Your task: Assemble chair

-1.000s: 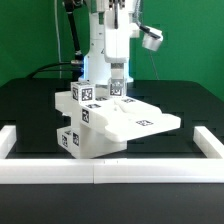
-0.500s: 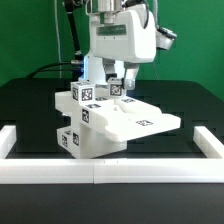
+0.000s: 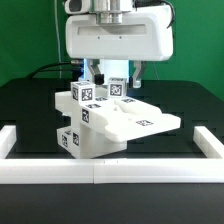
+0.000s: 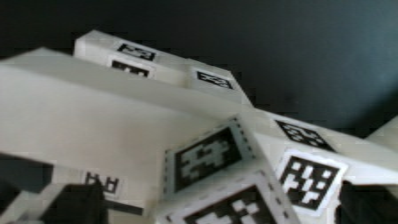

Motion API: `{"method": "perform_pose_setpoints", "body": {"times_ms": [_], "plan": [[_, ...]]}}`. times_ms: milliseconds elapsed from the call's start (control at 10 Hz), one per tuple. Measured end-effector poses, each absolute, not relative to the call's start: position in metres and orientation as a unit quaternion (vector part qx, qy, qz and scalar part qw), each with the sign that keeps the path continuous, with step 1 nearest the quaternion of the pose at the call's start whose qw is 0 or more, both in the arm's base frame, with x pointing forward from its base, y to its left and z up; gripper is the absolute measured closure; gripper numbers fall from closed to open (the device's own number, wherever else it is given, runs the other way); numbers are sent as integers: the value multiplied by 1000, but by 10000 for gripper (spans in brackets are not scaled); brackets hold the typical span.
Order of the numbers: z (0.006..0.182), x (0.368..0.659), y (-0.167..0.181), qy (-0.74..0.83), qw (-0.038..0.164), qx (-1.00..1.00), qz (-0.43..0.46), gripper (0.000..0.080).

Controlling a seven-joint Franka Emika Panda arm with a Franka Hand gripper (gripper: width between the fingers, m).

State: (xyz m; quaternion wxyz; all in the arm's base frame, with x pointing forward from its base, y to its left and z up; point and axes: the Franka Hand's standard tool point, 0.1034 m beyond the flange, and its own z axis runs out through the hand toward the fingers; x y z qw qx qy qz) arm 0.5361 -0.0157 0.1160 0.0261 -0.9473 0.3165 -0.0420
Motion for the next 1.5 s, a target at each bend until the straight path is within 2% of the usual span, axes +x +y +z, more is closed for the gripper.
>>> {"method": "perform_pose_setpoints", "body": {"times_ms": [600, 800, 900, 1000, 1100, 1500], "plan": [[116, 536, -18, 117, 9, -992, -45, 151], [116, 536, -18, 124, 9, -991, -45, 413], [116, 536, -18, 126, 9, -991, -45, 413], [116, 536, -18, 137, 10, -990, -45, 514], [116, 536, -18, 137, 10, -990, -45, 514], [116, 537, -16, 318, 19, -947, -45, 514]]}}
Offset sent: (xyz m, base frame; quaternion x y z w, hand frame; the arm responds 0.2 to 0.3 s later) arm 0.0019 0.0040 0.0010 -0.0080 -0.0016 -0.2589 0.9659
